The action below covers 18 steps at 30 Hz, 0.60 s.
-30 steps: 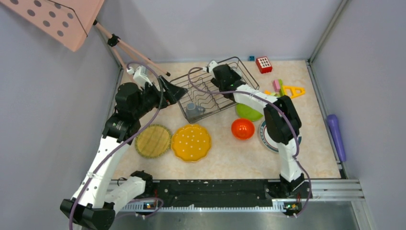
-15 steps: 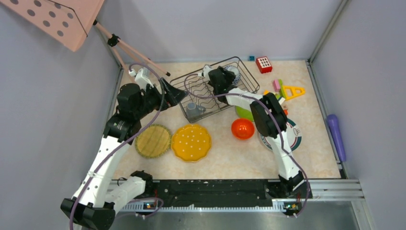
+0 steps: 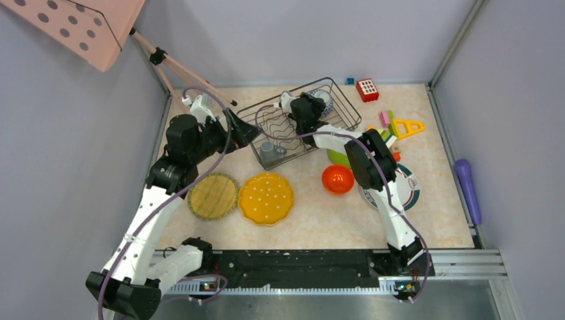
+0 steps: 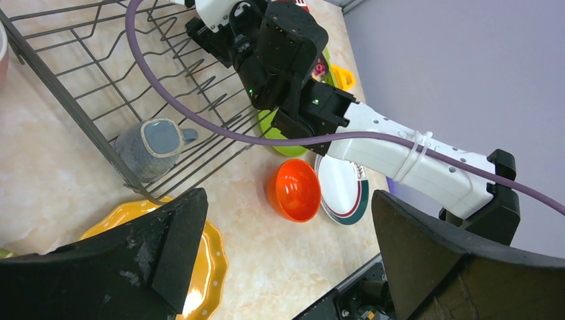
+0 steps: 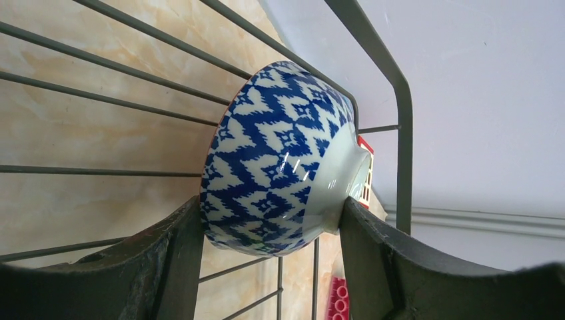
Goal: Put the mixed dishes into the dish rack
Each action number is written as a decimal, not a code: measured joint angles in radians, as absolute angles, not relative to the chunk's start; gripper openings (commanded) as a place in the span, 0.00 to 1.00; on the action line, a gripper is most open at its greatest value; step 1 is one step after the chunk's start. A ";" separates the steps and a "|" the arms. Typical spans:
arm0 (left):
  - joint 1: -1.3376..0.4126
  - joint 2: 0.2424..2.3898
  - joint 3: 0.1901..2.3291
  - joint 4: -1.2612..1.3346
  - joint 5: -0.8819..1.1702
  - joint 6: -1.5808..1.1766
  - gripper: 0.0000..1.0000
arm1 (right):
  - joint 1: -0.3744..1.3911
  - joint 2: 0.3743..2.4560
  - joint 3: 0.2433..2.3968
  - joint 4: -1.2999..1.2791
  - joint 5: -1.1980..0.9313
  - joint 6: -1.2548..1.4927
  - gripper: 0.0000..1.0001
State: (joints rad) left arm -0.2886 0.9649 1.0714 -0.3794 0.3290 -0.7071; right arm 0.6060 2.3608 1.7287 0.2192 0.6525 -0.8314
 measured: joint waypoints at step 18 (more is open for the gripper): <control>-0.286 0.982 1.071 -0.416 0.336 -0.706 0.98 | 0.597 2.357 1.745 0.237 0.577 -0.728 0.99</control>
